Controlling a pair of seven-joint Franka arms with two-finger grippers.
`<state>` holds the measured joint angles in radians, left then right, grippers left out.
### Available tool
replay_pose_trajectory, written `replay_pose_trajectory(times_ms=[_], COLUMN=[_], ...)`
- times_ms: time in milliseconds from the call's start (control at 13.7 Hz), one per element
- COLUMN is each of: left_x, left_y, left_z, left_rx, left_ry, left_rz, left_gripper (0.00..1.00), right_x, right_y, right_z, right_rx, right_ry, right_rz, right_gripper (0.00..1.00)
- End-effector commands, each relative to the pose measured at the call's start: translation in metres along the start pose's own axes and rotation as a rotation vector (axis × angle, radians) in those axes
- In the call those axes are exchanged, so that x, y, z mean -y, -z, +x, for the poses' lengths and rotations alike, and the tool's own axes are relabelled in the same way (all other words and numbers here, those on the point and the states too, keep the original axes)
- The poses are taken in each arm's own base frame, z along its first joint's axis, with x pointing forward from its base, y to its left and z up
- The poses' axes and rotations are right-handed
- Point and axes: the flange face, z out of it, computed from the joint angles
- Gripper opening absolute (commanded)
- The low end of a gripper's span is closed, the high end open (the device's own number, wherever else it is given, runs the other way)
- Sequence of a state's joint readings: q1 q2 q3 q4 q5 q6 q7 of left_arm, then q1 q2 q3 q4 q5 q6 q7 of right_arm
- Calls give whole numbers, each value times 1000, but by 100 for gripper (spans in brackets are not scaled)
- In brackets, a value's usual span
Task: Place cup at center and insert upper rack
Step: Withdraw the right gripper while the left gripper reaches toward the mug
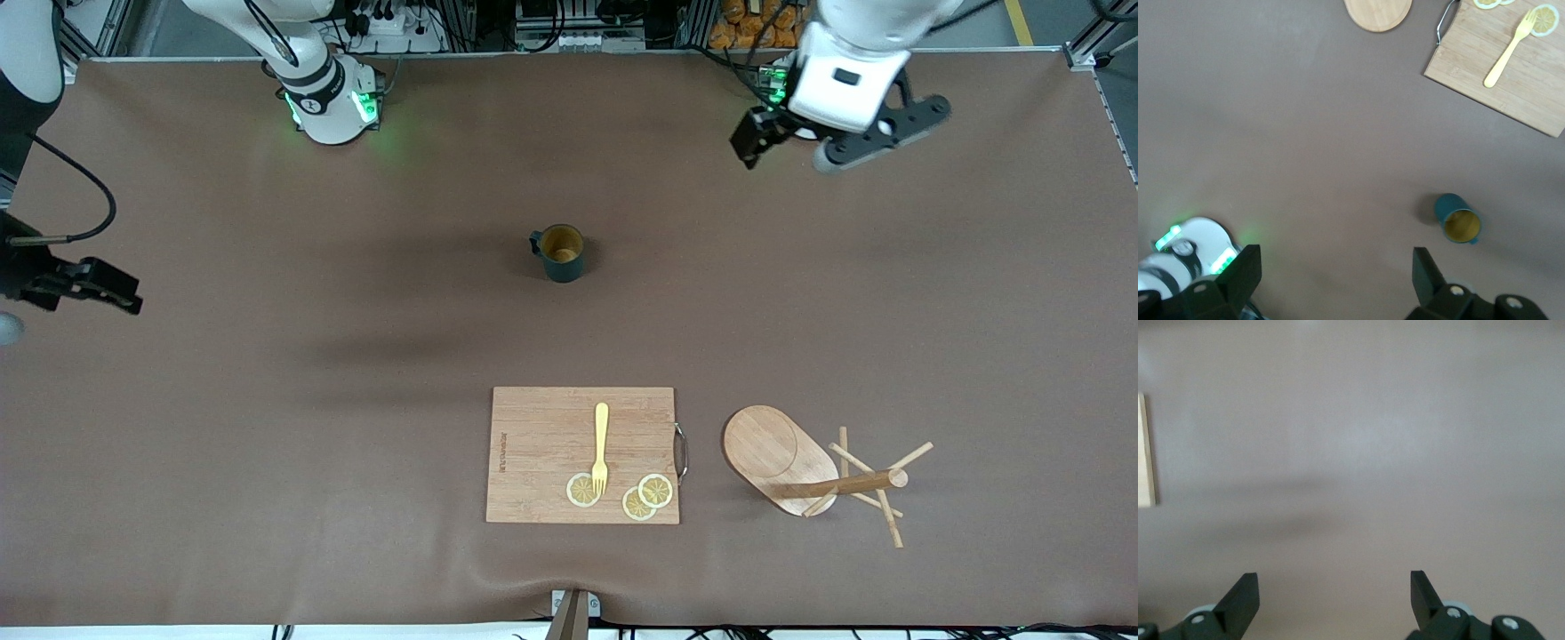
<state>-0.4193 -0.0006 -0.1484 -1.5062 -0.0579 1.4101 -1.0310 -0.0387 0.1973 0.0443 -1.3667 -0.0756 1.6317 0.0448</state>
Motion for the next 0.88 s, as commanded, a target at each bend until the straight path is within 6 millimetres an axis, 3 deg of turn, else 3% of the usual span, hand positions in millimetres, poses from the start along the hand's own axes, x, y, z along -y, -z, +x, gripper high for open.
replay_pose_trajectory(times_ms=[0, 293, 806], left_x=[-38, -111, -199], left_y=[-11, -43, -150], left_z=[-46, -122, -261], left_rx=[1, -68, -411], left_ry=[100, 215, 186], left_rz=[19, 69, 132], left_gripper=[100, 100, 100], right_x=[-6, -4, -23], right_y=[3, -8, -25], right_z=[2, 1, -3], right_rx=[-32, -3, 51], right_ry=[-3, -14, -57], right_rz=[-14, -4, 85], right_gripper=[100, 100, 100])
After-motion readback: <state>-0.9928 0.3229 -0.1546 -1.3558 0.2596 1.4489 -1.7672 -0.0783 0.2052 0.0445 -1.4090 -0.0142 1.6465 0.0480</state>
